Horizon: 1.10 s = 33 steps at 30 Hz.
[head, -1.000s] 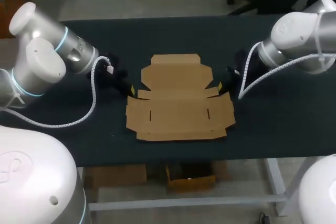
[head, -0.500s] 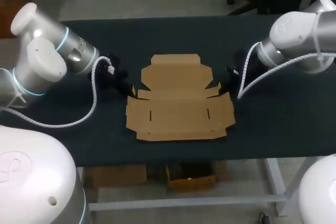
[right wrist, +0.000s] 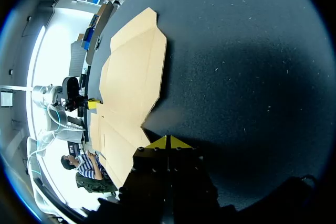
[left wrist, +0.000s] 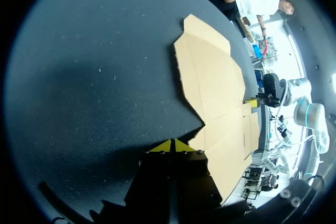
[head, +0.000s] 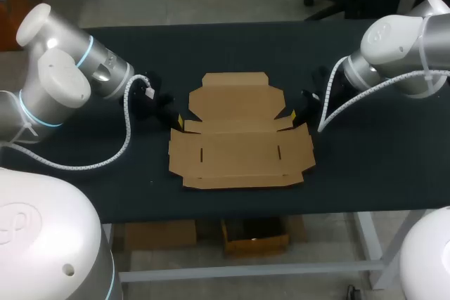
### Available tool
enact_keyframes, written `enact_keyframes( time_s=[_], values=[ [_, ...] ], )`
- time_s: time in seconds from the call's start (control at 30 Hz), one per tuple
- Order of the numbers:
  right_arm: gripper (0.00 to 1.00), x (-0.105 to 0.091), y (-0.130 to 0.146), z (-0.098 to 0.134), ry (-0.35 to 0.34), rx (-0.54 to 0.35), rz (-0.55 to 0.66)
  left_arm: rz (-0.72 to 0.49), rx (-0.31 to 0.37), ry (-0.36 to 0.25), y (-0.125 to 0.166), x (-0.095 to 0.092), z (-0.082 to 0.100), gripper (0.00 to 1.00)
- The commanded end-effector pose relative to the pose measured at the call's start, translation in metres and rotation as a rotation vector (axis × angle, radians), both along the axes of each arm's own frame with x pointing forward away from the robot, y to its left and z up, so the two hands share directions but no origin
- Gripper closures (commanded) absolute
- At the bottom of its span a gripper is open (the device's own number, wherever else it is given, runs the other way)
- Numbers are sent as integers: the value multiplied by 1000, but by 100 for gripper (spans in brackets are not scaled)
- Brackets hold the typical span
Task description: Assemble the packaging by folding the flat box into shape, placing the metal phone stand inside, and closing the box properly
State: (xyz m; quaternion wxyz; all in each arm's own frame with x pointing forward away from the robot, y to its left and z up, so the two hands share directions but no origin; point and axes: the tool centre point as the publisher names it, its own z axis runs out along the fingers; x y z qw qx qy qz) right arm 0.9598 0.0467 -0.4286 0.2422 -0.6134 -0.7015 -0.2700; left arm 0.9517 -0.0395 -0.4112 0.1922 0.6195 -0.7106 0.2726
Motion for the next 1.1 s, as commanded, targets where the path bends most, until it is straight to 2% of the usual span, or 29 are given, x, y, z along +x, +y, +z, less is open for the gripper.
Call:
enact_keyframes(
  time_s=[0.03,1.1],
  values=[
    [100,3,-1,-3,5,9,7,-5,-2,6,-1,3,-2,100],
    [100,0,9,6,-16,11,20,-28,-26,-1,-5,-1,4,100]
  ],
)
